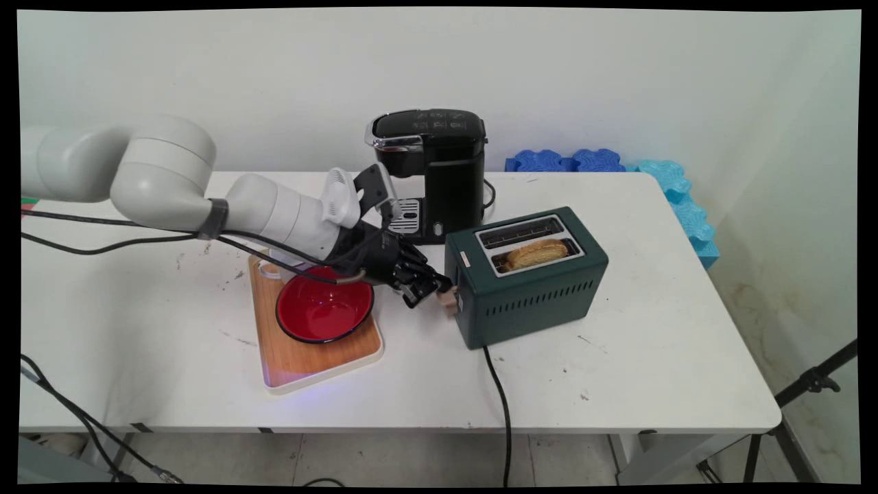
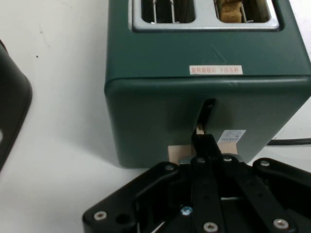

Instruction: Press the toaster switch

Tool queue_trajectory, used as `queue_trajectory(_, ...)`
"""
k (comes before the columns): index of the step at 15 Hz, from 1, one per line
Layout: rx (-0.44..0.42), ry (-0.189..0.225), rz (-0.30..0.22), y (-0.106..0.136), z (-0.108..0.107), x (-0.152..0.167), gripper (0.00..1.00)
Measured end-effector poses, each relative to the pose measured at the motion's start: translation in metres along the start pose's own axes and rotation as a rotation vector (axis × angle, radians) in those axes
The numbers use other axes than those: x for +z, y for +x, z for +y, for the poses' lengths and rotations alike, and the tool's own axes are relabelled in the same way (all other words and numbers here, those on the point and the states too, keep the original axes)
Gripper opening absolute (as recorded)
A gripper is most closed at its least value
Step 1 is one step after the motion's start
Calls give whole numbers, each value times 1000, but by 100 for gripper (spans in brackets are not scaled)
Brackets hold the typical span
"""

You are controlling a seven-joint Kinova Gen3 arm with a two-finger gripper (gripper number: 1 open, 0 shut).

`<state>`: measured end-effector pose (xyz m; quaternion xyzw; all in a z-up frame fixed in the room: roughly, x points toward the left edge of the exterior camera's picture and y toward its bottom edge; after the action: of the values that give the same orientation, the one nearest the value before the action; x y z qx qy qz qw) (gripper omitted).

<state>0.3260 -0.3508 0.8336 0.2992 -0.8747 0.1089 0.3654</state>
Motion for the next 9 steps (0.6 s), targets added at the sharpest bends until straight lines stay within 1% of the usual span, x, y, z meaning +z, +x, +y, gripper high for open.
queue_trajectory(9,-7,1,-4,-6,-2,0,0)
